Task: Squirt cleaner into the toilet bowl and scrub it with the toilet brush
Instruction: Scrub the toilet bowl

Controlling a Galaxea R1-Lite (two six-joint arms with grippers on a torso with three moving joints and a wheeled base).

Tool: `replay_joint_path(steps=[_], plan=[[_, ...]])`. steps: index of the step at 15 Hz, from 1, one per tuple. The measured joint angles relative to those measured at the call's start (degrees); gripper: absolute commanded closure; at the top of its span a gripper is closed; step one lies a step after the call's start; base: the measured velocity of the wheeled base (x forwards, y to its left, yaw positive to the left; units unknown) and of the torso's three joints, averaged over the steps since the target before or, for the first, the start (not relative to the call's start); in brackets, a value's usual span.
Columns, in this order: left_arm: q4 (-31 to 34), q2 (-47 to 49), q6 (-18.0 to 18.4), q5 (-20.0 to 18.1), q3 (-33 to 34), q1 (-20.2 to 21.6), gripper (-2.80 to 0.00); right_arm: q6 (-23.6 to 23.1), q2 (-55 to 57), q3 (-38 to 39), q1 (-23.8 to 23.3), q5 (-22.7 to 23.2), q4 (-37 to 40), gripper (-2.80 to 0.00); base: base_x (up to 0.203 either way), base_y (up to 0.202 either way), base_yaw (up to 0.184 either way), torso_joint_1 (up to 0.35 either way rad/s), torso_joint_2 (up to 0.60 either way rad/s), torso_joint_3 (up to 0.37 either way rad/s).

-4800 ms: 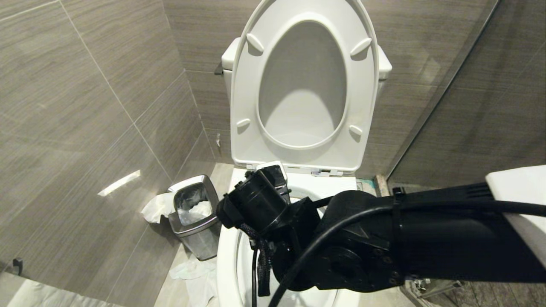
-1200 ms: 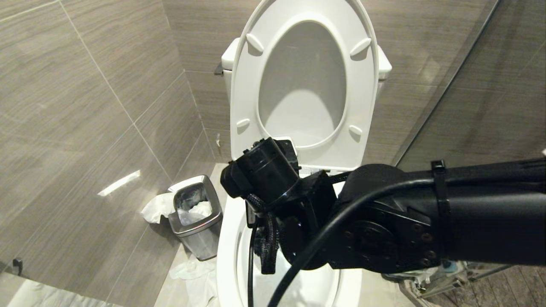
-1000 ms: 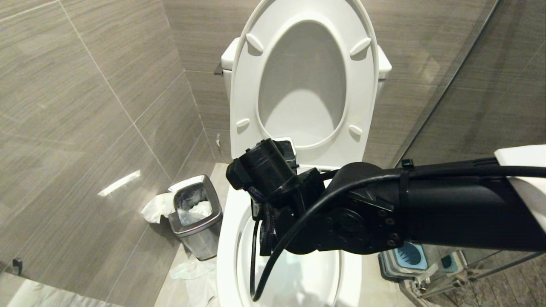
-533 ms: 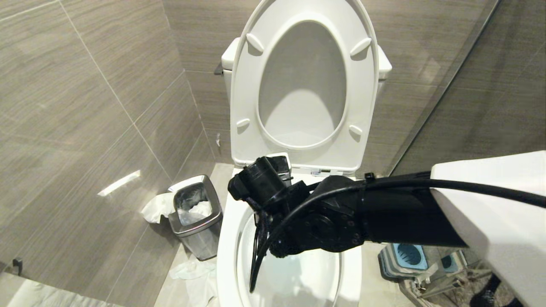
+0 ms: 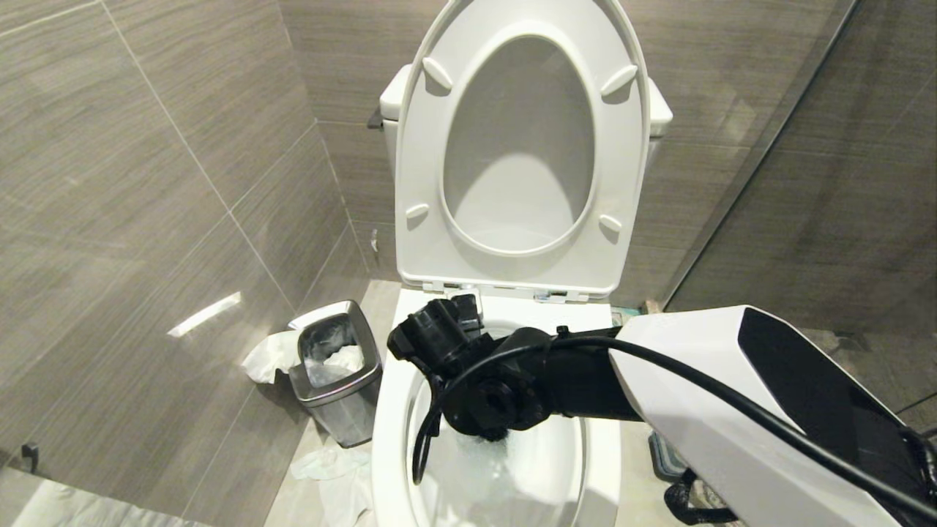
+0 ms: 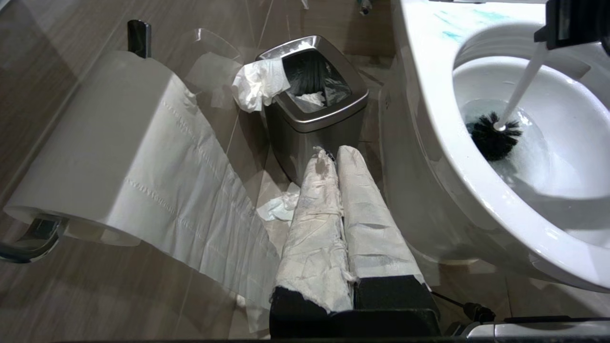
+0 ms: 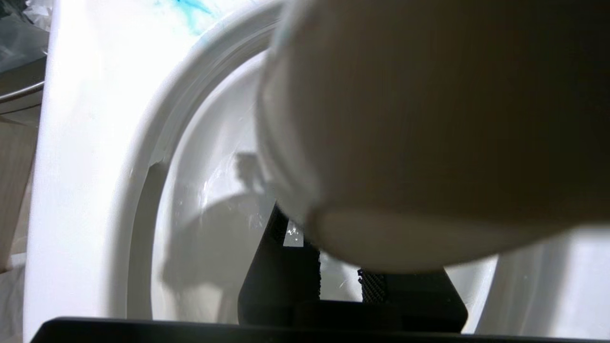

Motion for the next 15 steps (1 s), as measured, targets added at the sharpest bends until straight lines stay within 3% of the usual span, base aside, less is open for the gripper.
replay_joint_path(steps=[9,15], plan=[[0.0,0.0,0.0,0.0,0.0,0.0,0.00,-0.8,-14.9,1.6,-0.1,0.0,7.7,0.00,0.000,0.000,0.000,0.000,0.00,0.000],[0.0,0.0,0.0,0.0,0.0,-0.1,0.00,-0.6,-8.6,0.9,-1.2,0.1,5.4,0.00,0.000,0.000,0.000,0.000,0.00,0.000]])
